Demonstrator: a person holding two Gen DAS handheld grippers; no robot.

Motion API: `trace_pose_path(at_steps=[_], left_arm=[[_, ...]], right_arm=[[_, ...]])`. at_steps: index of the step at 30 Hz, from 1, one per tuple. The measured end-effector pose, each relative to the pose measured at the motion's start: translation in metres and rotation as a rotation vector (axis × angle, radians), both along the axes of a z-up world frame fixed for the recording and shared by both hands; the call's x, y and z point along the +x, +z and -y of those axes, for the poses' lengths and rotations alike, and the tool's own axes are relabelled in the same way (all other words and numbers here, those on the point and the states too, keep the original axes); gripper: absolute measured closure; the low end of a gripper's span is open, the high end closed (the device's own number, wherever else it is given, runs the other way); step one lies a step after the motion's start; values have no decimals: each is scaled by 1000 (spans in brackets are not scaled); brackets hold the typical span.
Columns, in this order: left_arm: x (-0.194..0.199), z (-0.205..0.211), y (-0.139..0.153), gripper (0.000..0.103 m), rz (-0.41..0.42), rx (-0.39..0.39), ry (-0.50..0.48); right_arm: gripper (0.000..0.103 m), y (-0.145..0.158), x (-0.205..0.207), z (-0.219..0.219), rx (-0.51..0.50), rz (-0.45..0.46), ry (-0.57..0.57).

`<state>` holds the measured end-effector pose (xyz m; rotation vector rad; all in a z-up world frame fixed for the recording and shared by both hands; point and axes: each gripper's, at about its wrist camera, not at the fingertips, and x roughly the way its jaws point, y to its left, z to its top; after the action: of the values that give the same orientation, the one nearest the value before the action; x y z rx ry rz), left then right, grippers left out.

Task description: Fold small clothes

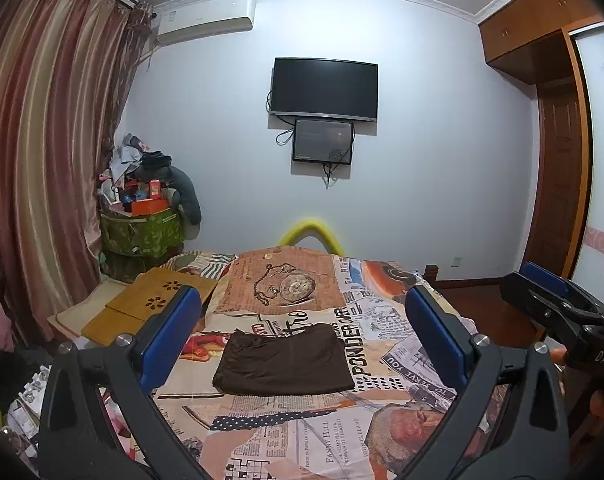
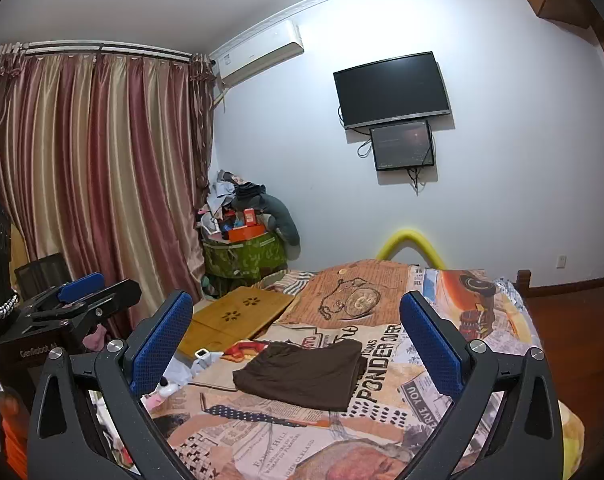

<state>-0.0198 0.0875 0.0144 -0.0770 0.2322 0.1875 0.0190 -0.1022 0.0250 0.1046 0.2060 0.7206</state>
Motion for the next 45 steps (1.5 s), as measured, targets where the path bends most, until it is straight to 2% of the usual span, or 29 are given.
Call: trace_pose_path(at_steps=[45], left_arm=[[1,4,3,0,-14,0,-51]], right_arm=[[0,1,-7,-10,0,-8,-18]])
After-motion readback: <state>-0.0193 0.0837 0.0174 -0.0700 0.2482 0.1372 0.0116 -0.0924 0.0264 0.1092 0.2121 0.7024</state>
